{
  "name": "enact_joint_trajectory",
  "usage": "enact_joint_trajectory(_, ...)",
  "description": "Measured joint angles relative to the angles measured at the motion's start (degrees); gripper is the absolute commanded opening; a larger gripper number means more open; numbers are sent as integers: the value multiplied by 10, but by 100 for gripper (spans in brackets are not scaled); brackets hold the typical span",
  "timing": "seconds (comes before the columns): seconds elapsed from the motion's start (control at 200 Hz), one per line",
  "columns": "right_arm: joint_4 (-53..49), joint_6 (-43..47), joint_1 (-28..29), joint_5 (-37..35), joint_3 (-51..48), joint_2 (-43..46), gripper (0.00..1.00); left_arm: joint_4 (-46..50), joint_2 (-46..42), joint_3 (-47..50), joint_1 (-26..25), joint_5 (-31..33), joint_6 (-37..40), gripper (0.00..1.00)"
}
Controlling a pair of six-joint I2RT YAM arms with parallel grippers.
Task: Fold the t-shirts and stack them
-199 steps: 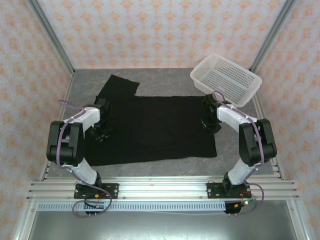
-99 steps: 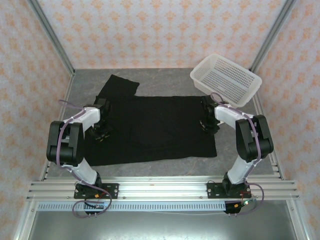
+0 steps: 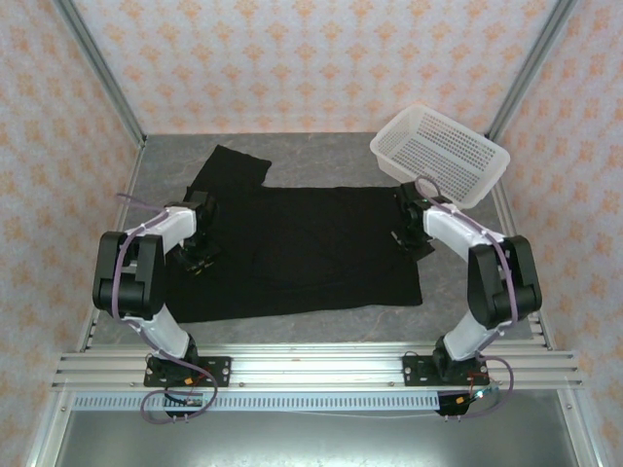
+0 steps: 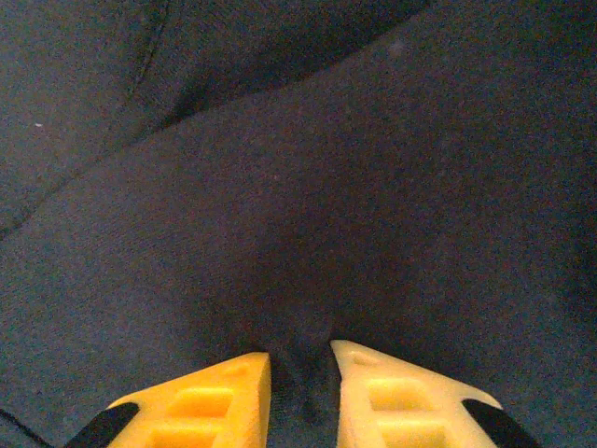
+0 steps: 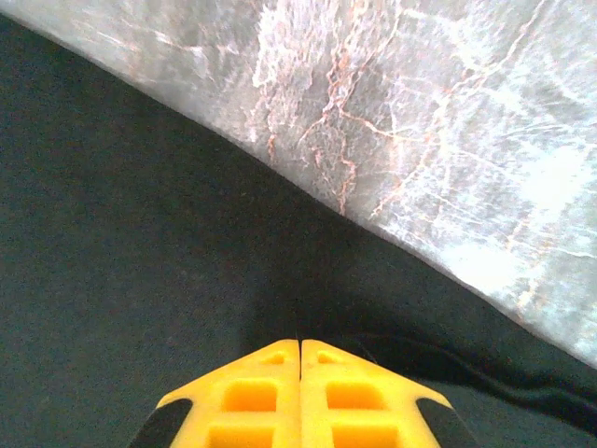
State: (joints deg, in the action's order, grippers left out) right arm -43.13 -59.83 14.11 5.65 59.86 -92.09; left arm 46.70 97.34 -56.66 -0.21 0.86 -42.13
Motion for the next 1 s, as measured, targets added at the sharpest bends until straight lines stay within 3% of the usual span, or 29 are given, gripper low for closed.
enact_joint_trajectory(0.24,-27,-3,0,-23,-10,46,0,4,12,-12,0,8,0,22)
enact_joint_trajectory(0.736,-99,-6,0,-85,6,54,0,12,30,-33,0,27,0,21)
enact_joint_trajectory(1.001,-90,-2,-4,-89,33,-15,0,2,30,-44,3,31,0,21)
